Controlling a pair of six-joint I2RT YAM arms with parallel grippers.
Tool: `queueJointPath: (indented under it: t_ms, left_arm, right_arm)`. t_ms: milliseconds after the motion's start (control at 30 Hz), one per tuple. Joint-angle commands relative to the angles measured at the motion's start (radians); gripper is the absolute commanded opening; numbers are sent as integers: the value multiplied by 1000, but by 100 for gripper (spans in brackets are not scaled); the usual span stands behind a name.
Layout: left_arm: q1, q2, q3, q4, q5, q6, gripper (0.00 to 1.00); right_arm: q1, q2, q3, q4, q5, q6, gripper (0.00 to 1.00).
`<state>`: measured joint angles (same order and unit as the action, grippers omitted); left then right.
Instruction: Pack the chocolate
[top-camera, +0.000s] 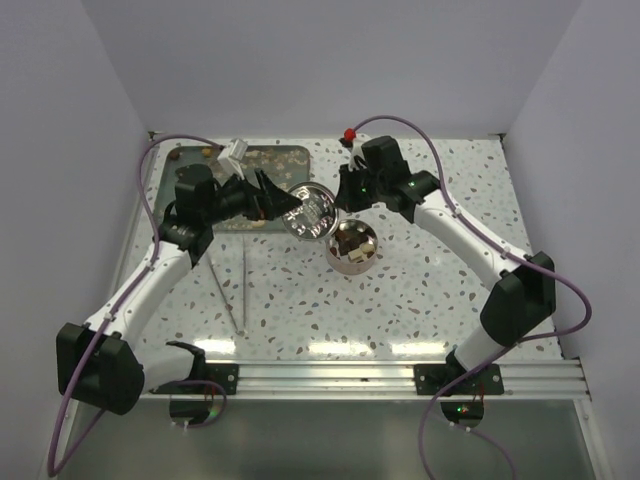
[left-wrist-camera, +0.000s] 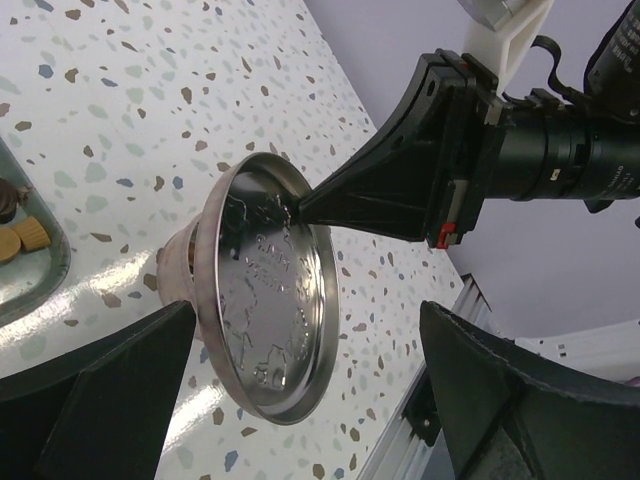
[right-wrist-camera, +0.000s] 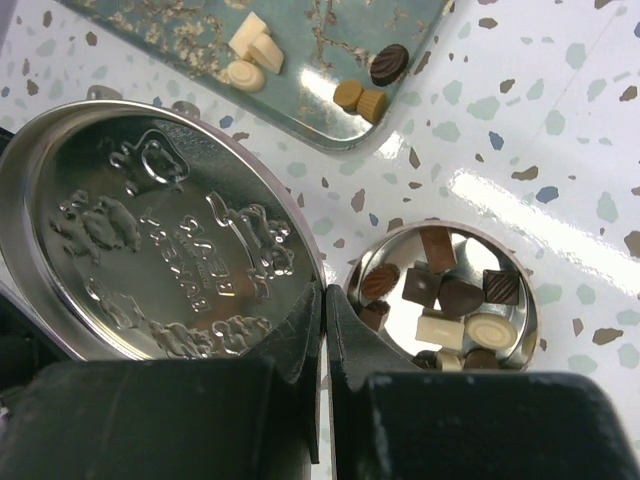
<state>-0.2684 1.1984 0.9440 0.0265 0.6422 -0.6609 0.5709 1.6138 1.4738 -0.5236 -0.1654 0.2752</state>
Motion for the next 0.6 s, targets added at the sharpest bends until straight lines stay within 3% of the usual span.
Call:
queueJointPath:
  t_ms: [0,333,433,467,567]
  left_arm:
    - [-18,7,-11,47,-36,-8,100]
    - [-41,52,-2,76,-59,-9,99]
    - [-67,70,3,84,-47,-6,76]
    - [-77,78,3,85,-47,-5,60]
    - [-86,93,1,85,-36,-6,39]
  right_arm:
    - [0,-6,69,50,-37,-10,0]
    - [0,3,103,42,-54,-13,0]
    - [0,15,114,43,-60,-10,0]
    - [0,17,115,45,-62,-10,0]
    - [0,17,121,39,-54,-11,0]
